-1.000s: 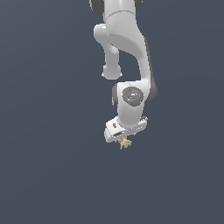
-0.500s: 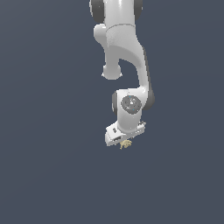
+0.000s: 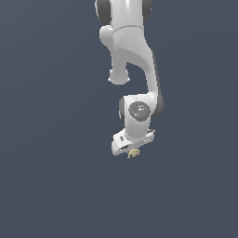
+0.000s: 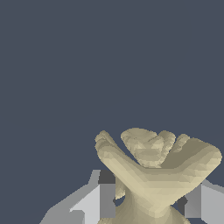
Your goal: Pick up the object and move it to a goal position.
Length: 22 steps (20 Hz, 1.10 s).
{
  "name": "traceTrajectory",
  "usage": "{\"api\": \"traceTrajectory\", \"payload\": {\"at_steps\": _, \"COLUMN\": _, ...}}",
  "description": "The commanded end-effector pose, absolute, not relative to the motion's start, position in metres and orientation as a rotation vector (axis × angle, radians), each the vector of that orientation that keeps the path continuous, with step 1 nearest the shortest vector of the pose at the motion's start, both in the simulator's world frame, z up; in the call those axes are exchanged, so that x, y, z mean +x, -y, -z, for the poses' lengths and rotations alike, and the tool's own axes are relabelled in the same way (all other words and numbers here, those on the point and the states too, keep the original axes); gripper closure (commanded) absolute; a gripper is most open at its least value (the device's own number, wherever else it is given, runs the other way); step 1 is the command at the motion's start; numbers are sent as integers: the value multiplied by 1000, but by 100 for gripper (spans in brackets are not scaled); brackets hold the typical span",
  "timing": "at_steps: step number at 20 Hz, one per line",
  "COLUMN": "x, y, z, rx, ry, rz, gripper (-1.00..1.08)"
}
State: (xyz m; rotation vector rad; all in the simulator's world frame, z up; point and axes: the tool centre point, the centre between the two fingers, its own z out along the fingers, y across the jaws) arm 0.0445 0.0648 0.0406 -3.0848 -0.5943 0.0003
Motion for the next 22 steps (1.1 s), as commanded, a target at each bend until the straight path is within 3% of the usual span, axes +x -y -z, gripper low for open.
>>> {"api": "traceTrajectory", "payload": {"at_steps": 1, "x": 44, "y": -65, "z": -41, "rx": -3085, "ry": 594, "rz": 0, "gripper": 108}}
{"api": "traceTrajectory", "payload": {"at_steps": 12, "x": 35, "y": -58, "z": -67, "rx": -3085, "ry": 594, "rz": 0, "gripper": 108}}
{"api": "traceTrajectory", "payload": {"at_steps": 22, "x": 9, "y": -40, "z": -141, "rx": -3085, "ry": 595, "rz": 0, "gripper": 108}}
